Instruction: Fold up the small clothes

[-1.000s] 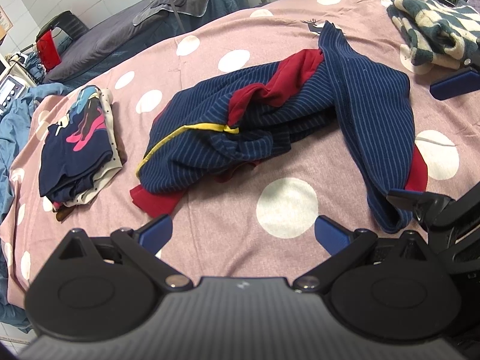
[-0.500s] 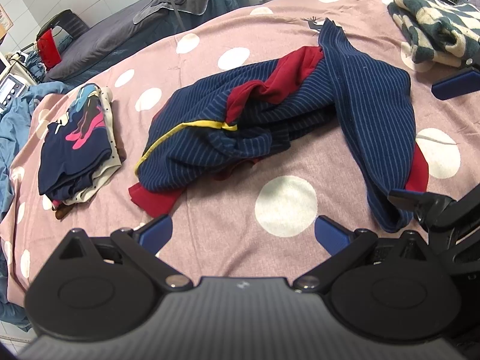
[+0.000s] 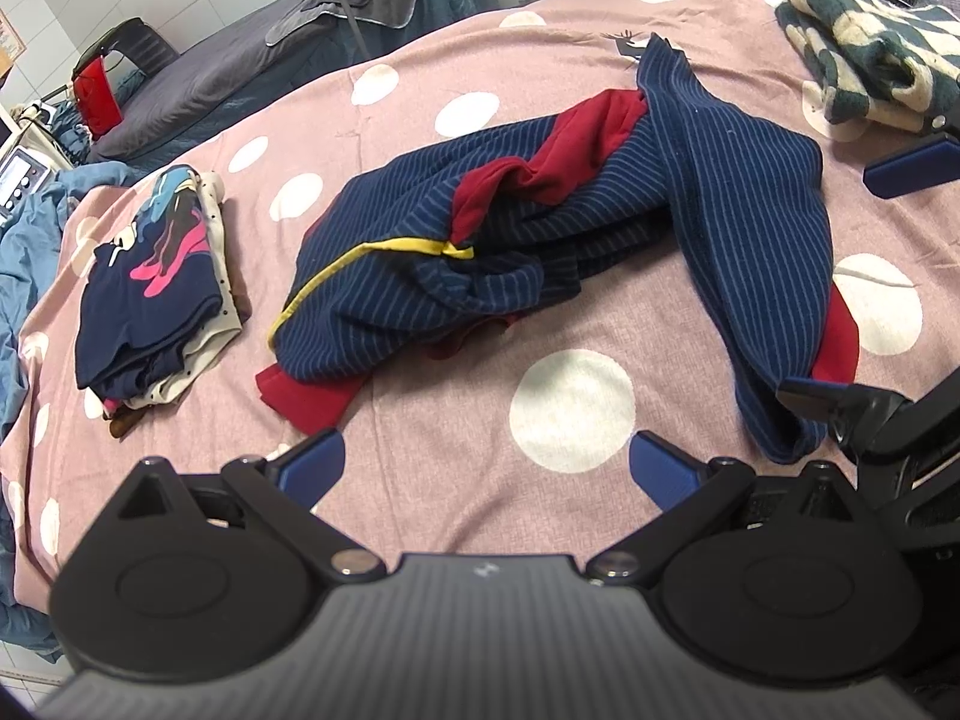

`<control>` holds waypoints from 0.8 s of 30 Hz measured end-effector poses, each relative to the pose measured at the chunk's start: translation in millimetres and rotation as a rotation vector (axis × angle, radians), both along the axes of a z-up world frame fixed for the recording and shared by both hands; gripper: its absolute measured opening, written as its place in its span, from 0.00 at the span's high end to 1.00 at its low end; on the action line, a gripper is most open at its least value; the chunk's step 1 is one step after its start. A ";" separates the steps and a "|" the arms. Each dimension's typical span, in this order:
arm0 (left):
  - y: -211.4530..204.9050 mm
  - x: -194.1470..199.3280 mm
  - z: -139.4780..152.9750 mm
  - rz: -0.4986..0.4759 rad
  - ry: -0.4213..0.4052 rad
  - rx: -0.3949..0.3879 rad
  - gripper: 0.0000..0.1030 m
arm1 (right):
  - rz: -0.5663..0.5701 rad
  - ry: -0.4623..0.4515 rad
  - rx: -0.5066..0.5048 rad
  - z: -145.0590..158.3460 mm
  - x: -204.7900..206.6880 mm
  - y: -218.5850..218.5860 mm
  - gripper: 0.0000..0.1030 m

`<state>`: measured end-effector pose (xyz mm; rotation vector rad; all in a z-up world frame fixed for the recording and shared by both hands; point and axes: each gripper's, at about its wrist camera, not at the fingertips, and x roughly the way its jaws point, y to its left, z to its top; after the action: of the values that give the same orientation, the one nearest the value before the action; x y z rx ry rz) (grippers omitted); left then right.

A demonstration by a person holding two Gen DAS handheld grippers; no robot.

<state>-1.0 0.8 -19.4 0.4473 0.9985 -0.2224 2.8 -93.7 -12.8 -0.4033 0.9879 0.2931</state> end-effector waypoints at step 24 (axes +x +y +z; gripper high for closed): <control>34.2 1.0 -4.1 0.092 -0.021 -0.163 0.00 | 0.126 -0.209 0.059 15.6 -4.4 -5.4 0.00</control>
<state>0.0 35.0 -23.6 0.2538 0.9696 -0.2143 -1.6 -99.0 2.7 -0.4337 0.7489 0.3851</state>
